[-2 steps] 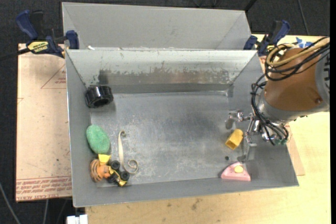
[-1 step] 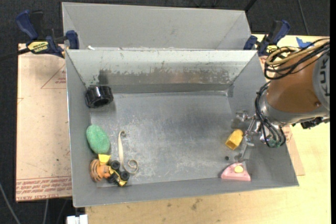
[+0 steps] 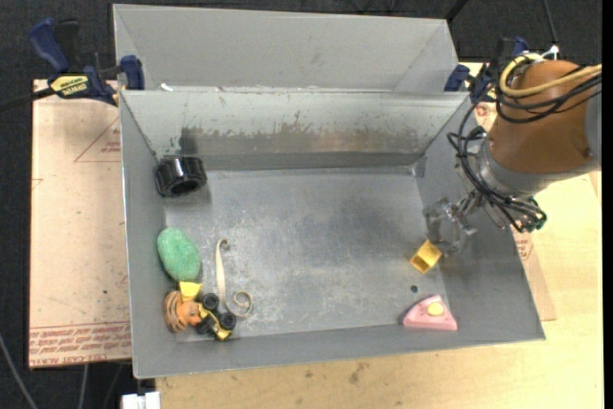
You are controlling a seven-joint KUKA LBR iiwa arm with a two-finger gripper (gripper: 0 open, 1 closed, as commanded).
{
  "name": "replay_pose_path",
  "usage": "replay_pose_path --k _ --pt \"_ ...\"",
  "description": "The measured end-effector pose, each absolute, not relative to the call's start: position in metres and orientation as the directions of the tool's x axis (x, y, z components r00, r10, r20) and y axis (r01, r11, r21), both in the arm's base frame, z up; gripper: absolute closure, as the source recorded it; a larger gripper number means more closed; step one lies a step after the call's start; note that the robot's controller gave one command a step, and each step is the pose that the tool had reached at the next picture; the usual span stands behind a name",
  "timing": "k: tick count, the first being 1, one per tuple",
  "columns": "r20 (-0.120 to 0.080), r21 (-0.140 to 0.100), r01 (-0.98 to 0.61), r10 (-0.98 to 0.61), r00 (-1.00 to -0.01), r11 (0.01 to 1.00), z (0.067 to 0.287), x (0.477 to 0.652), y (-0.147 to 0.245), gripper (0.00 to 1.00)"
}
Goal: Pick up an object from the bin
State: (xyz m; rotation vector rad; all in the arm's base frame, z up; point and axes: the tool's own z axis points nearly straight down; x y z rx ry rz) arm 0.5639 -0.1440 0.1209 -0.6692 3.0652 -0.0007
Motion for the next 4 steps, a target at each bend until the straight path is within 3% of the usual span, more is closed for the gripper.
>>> replay_pose_path --k 1,2,3,4 --pt "-0.003 0.000 -0.415 -0.415 -0.910 0.910 0.120 0.563 -0.144 0.00" --pt "-0.003 0.000 -0.415 -0.415 -0.910 0.910 0.120 0.563 -0.144 0.00" --pt "-0.006 -0.001 -0.372 -0.372 -0.928 0.928 0.097 0.547 -0.143 0.00" --pt "-0.005 0.002 -0.343 -0.343 -0.939 0.939 0.070 0.553 -0.148 1.00"
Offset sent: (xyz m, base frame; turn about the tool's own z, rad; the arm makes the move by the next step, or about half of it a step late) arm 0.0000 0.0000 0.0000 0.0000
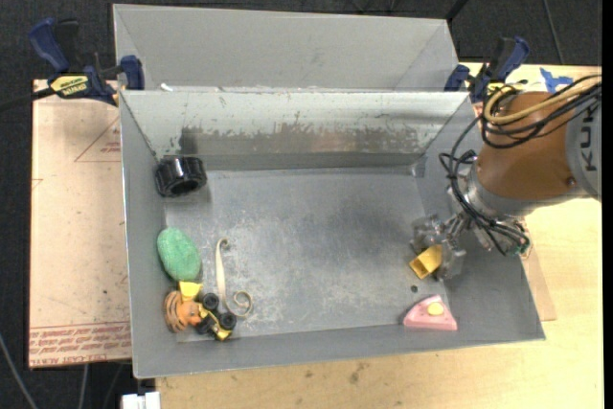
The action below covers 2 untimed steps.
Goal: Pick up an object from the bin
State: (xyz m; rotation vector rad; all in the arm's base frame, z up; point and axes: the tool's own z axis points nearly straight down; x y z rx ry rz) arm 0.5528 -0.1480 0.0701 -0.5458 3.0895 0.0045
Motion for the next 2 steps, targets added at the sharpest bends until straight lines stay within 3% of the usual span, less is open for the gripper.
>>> replay_pose_path --k 1,2 --pt "-0.005 0.002 -0.343 -0.343 -0.939 0.939 0.070 0.553 -0.148 1.00" --pt "-0.002 0.000 -0.343 -0.343 -0.939 0.939 0.184 0.495 -0.153 1.00"
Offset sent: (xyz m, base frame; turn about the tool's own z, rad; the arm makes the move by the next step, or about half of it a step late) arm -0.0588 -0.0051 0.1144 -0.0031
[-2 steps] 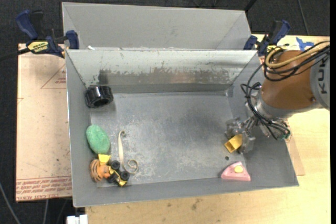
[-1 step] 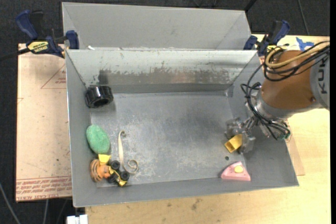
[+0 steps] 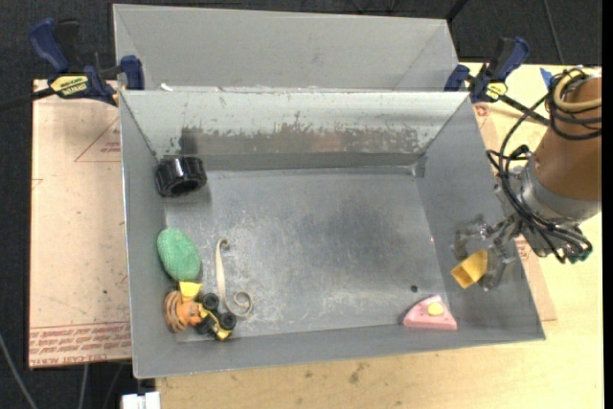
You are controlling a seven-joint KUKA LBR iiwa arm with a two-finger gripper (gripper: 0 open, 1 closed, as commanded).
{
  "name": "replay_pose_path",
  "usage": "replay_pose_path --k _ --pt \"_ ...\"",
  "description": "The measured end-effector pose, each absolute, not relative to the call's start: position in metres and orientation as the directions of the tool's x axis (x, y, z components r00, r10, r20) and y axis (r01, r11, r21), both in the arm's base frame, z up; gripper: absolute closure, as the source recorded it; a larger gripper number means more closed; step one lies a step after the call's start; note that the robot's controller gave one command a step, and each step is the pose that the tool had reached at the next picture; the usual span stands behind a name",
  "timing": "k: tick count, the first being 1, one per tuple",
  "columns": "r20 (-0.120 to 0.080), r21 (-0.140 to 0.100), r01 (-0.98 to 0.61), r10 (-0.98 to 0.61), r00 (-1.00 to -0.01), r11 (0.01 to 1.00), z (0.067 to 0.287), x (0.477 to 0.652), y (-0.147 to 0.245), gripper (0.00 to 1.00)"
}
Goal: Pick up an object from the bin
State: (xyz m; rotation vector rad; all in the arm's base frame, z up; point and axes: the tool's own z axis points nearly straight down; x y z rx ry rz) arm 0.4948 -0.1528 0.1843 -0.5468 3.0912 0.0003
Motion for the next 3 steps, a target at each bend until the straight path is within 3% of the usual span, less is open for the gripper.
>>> replay_pose_path --k 1,2,3 --pt "-0.003 0.000 -0.343 -0.343 -0.939 0.939 0.184 0.495 -0.153 1.00" --pt "0.000 0.001 -0.359 -0.359 -0.933 0.933 0.246 0.521 -0.128 1.00" --pt "0.000 0.002 -0.347 -0.347 -0.938 0.938 0.312 0.513 -0.131 1.00"
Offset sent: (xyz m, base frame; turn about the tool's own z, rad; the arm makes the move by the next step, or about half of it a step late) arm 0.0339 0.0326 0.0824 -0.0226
